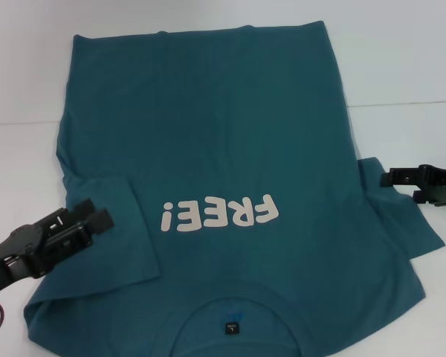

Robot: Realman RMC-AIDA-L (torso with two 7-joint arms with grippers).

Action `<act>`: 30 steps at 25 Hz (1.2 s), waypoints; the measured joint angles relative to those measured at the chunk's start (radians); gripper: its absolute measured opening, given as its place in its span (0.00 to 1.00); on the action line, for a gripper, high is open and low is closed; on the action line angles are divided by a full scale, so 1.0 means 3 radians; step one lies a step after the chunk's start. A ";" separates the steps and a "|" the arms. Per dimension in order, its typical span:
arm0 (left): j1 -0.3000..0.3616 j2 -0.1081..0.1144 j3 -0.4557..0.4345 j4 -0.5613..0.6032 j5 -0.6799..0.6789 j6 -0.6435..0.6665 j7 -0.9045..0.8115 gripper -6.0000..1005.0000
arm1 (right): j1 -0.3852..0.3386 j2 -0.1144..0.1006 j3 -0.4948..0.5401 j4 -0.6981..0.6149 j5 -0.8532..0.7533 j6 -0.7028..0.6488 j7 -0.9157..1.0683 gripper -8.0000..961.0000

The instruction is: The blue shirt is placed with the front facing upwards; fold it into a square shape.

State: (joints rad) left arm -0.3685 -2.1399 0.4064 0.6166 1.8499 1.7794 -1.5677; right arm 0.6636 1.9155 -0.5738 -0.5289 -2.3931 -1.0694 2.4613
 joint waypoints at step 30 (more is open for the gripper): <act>0.0016 0.0000 -0.0035 -0.0005 0.0000 0.0026 0.0000 0.76 | -0.0002 0.0001 -0.0068 0.0045 0.0105 0.0011 -0.0032 0.95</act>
State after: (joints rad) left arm -0.3635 -2.1399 0.3958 0.6151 1.8499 1.7871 -1.5677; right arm 0.6631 1.9159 -0.5942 -0.5154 -2.3616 -1.0662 2.4516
